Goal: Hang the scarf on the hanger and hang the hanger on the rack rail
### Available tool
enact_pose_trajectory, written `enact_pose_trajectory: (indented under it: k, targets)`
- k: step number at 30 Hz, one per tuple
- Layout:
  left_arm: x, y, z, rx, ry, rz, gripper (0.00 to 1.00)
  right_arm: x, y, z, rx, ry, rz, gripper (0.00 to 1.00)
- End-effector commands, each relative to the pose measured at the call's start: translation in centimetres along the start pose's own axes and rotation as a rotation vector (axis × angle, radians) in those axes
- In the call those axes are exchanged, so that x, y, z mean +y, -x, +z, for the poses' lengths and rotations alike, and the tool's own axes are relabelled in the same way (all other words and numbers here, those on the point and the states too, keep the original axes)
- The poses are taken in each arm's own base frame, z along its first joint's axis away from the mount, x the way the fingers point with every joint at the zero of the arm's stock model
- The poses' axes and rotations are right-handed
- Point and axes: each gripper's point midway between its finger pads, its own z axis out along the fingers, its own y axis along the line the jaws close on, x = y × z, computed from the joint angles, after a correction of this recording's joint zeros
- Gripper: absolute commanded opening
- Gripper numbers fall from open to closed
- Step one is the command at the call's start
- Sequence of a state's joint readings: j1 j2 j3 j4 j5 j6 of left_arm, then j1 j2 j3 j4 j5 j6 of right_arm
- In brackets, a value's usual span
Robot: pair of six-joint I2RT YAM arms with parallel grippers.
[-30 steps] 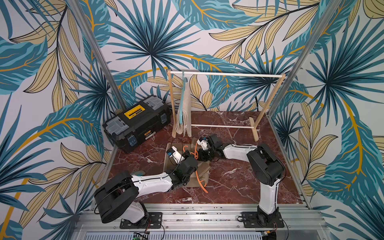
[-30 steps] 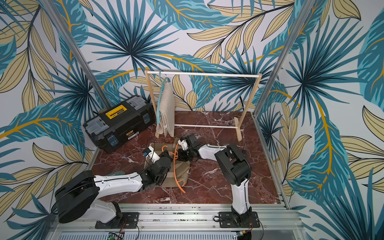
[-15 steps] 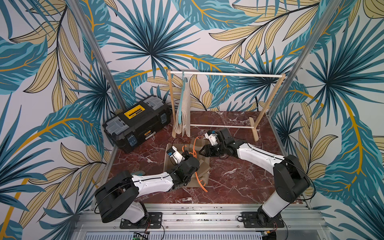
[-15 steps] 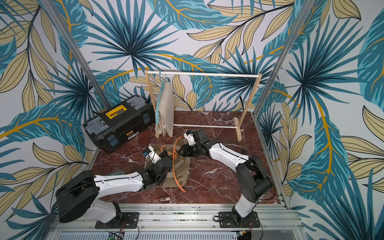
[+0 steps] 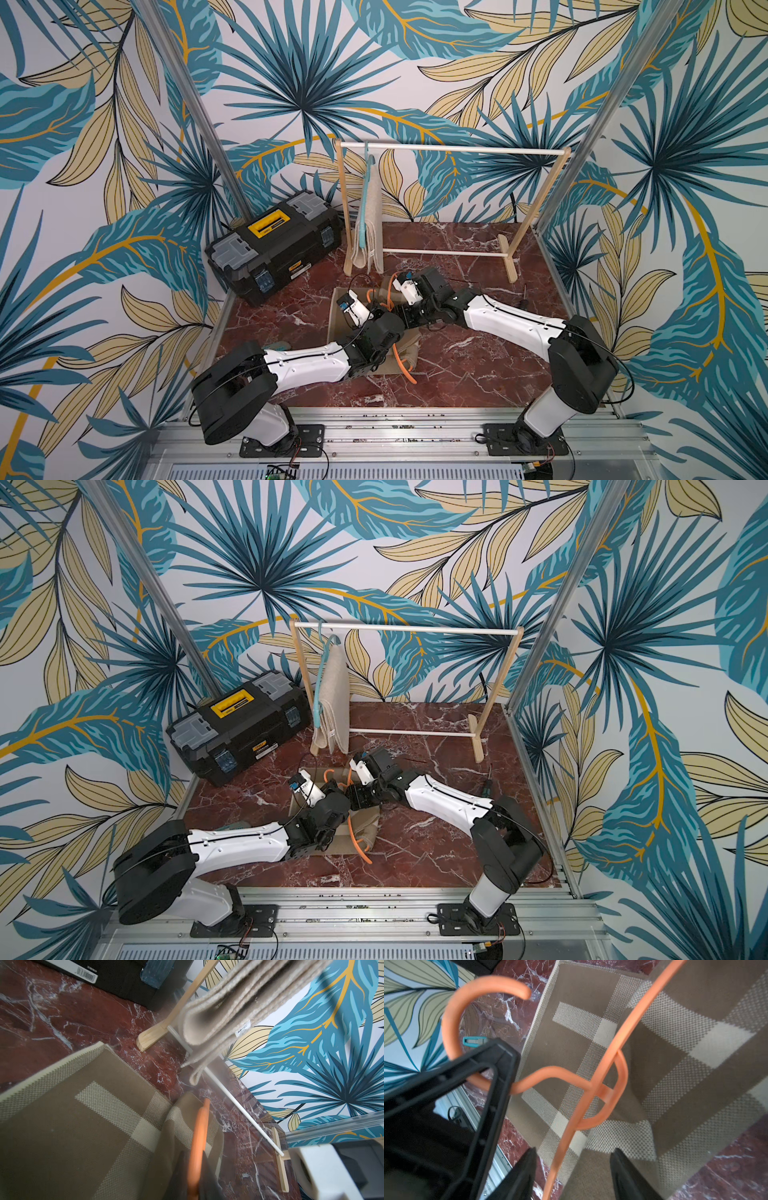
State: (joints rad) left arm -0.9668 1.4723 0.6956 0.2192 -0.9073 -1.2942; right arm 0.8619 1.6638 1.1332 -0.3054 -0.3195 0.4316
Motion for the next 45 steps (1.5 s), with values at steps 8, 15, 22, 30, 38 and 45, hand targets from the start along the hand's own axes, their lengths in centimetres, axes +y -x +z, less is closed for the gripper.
enact_pose_trajectory:
  k: [8, 15, 22, 30, 38, 45]
  targets:
    - [-2.4, 0.7, -0.7, -0.039, -0.046, -0.045, 0.00, 0.1, -1.3, 1.7, 0.033, 0.029, 0.026, 0.24]
    - [-3.0, 1.0, -1.1, -0.042, -0.092, -0.042, 0.00, -0.5, -1.5, 1.2, 0.021, 0.042, 0.051, 0.00]
    - [-4.7, 3.8, -3.7, -0.060, -0.271, 0.022, 0.68, -1.9, -0.4, -1.2, -0.055, 0.185, 0.119, 0.00]
    - [-4.5, 4.6, -5.9, 0.107, -0.304, 0.090, 0.69, -3.1, 0.9, -5.2, -0.101, 0.364, 0.111, 0.00]
    - [0.4, -3.7, 0.4, 0.416, -0.143, -0.050, 0.78, -3.7, 1.4, -6.6, -0.105, 0.449, 0.123, 0.00]
    - [-1.6, -5.3, 5.2, 0.485, -0.142, -0.134, 0.84, -3.7, 1.7, -7.2, -0.118, 0.420, 0.115, 0.00]
